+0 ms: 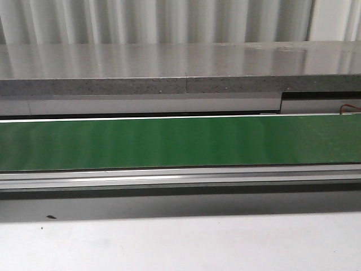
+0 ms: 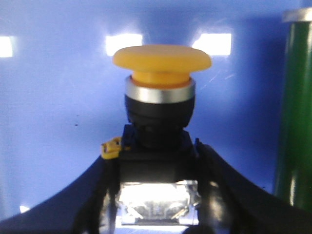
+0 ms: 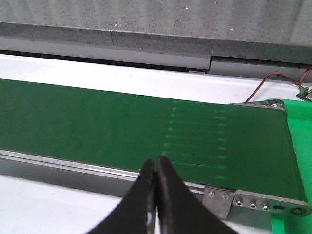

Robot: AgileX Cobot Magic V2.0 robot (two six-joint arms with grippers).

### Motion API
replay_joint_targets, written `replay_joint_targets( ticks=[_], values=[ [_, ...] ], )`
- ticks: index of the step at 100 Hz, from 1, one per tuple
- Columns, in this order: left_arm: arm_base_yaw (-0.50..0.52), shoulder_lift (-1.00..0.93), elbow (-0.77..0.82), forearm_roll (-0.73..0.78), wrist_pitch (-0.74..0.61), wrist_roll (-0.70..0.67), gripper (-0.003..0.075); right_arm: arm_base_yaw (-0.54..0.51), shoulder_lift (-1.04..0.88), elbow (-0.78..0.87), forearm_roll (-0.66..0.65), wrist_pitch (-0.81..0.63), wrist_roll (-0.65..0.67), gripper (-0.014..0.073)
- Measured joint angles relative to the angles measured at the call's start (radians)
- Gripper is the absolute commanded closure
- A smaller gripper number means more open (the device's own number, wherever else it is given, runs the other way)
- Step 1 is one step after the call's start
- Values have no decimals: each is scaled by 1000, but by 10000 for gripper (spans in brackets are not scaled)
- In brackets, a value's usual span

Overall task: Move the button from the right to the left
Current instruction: 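Lift the button with the left gripper and carry it to the blue tray, then lower the button into the blue tray and open the left gripper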

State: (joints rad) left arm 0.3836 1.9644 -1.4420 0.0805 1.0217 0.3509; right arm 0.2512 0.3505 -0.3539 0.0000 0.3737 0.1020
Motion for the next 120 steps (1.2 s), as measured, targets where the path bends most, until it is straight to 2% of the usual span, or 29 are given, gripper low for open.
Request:
replay_joint_targets(
  ticks=[16,28,45,53,60,86,120],
  values=[
    [0,74,0,0,0,-20,421,0,0,0,0,0,0,662],
    [0,91,0,2,-2,-27,302,0,0,0,0,0,0,662],
    [0,91,-22,2,5,-31,286,0,0,0,0,0,0,662],
    [0,88,-46,0,21,-31,314,0,0,0,0,0,0,662],
    [0,72,-58,-8,23,-33,374,0,0,0,0,0,0,662],
    [-11,-93,-64,-50,-57,-132,738,0,0,0,0,0,0,662],
    [-157,-321,-45,-179,-82,-156,741,0,0,0,0,0,0,662]
  ],
)
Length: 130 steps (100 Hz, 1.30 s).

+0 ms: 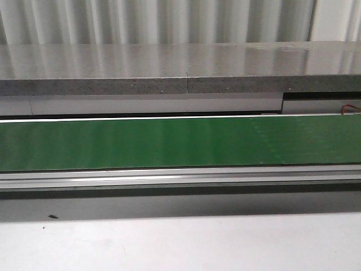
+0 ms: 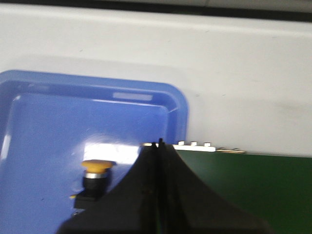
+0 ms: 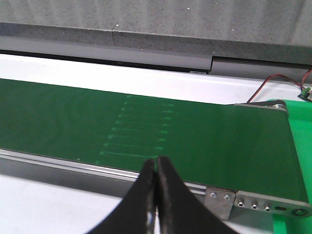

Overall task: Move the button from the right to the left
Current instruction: 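Lower the button into the blue tray and open the left gripper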

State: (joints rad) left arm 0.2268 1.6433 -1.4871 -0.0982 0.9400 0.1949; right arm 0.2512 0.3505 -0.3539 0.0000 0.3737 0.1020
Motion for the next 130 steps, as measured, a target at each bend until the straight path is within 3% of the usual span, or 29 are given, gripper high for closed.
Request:
replay_joint_targets(
  ticks=[33,68,104,130],
  values=[
    [-212,-255,280,-100,-188,0,741,0,0,0,0,0,0,662],
    [-351,-576,630,-120,-380,0,741,0,0,0,0,0,0,662],
    [-387,-1015,943,-122,-491,0,741,0,0,0,0,0,0,662],
    [-387,-1289,1089,-113,-493,0,741,0,0,0,0,0,0,662]
  ],
)
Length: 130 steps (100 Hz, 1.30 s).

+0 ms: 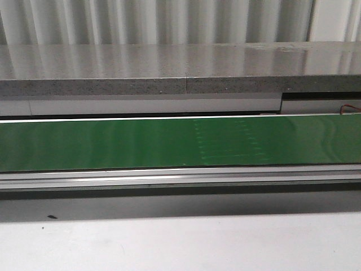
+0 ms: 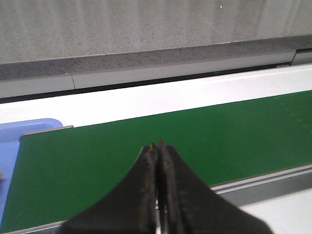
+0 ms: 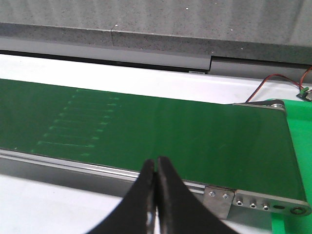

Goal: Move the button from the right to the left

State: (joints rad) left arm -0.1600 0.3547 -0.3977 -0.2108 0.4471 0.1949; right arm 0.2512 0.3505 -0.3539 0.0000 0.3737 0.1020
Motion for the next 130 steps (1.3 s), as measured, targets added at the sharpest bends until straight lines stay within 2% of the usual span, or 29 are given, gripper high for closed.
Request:
replay_joint_targets(
  ticks=[25,36,61,86,130],
  values=[
    [0,-147,109,8,-22,0,741,0,0,0,0,0,0,662],
    [0,-173,158,17,-78,0,741,0,0,0,0,0,0,662],
    [56,-248,269,185,-231,-91,741,0,0,0,0,0,0,662],
    [111,-358,400,204,-250,-105,741,0,0,0,0,0,0,662],
    [122,-358,402,211,-237,-105,741,0,0,0,0,0,0,662]
  ],
)
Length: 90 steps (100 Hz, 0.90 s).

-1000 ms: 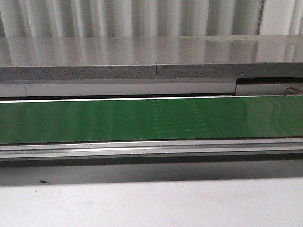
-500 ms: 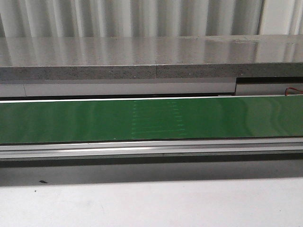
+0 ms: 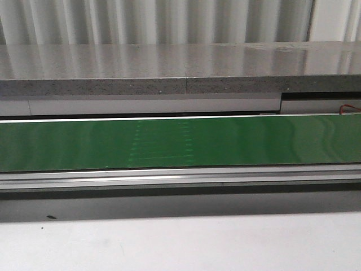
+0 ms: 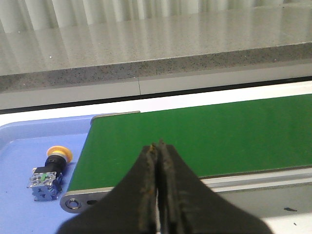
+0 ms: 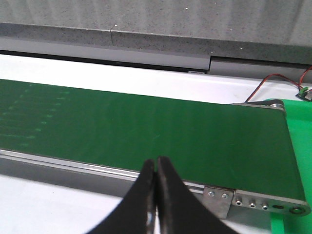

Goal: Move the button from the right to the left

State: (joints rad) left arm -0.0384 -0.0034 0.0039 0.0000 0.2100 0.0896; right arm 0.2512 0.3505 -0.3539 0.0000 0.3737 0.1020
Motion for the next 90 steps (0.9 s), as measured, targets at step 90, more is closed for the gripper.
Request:
replay_joint_targets(
  ticks=[90],
  values=[
    [0,0,0,0,0,0,741,-44,-28,80,-7,-113,0,662]
  ],
)
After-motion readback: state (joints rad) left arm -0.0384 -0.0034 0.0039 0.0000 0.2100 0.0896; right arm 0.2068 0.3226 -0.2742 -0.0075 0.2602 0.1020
